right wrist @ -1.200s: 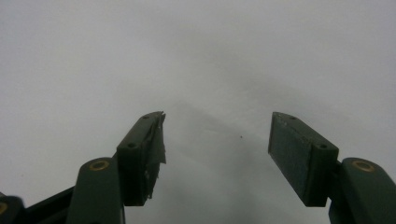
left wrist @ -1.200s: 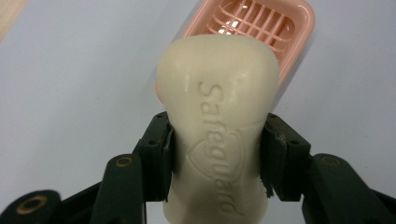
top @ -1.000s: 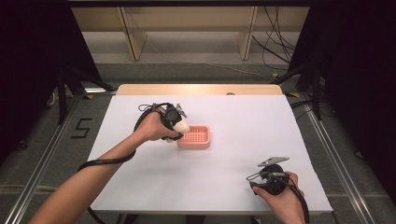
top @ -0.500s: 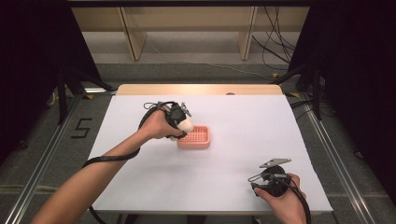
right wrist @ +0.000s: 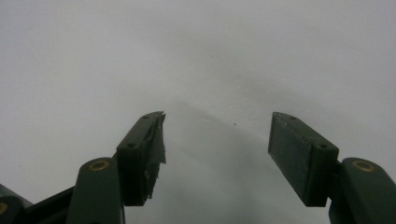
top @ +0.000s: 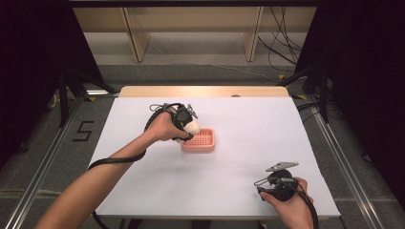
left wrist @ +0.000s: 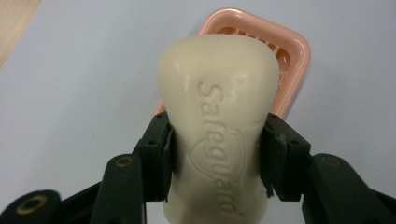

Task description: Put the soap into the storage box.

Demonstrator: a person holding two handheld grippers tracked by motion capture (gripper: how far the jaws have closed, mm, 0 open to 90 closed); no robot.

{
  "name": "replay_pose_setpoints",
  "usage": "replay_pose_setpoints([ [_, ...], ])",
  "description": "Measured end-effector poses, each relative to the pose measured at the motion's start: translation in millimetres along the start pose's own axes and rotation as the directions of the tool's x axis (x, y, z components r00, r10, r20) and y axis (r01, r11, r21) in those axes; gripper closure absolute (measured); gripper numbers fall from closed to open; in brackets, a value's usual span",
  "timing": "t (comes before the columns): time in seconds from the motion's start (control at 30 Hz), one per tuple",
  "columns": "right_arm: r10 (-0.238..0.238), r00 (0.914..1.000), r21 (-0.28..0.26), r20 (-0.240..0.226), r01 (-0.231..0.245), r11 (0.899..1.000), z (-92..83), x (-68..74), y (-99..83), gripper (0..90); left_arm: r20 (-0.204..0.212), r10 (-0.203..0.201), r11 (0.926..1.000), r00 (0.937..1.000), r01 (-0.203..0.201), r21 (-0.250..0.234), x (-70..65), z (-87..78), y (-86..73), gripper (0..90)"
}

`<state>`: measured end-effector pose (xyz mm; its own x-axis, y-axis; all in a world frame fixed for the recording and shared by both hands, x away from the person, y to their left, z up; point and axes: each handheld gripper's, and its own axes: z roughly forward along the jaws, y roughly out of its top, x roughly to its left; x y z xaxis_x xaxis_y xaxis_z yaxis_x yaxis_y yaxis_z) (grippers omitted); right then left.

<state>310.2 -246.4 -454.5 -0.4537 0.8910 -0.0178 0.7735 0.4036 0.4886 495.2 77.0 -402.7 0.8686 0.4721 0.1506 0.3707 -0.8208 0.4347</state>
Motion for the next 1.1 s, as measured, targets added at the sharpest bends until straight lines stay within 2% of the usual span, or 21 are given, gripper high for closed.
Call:
replay_pose_setpoints([
  [0.47,0.0,1.0,0.003,-0.002,0.0,1.0,0.4,-0.1,-0.2,36.6,-0.001,0.041,0.9991,0.9991,-0.041,-0.011,0.7,6.8,4.1,49.4],
  [0.6,0.0,1.0,0.003,-0.002,0.0,1.0,0.4,-0.2,-0.2,36.6,0.004,0.036,0.9992,0.9993,-0.036,-0.014,0.0,9.4,4.7,49.4],
  [0.83,-0.003,1.0,0.002,-0.005,0.003,1.0,0.1,-0.7,-0.3,36.6,0.013,0.051,0.9984,0.9986,-0.051,-0.024,-0.7,13.2,6.9,49.4],
  [0.9,-0.002,1.0,0.001,-0.001,0.002,1.0,-0.2,-0.7,-0.4,36.6,0.017,0.039,0.9989,0.9991,-0.039,-0.025,-1.5,14.3,7.4,49.4],
  [1.1,0.003,1.0,0.0,-0.003,-0.003,1.0,0.2,-1.0,-0.5,36.6,0.022,0.053,0.9983,0.9984,-0.052,-0.027,-1.4,16.9,8.7,49.4],
])
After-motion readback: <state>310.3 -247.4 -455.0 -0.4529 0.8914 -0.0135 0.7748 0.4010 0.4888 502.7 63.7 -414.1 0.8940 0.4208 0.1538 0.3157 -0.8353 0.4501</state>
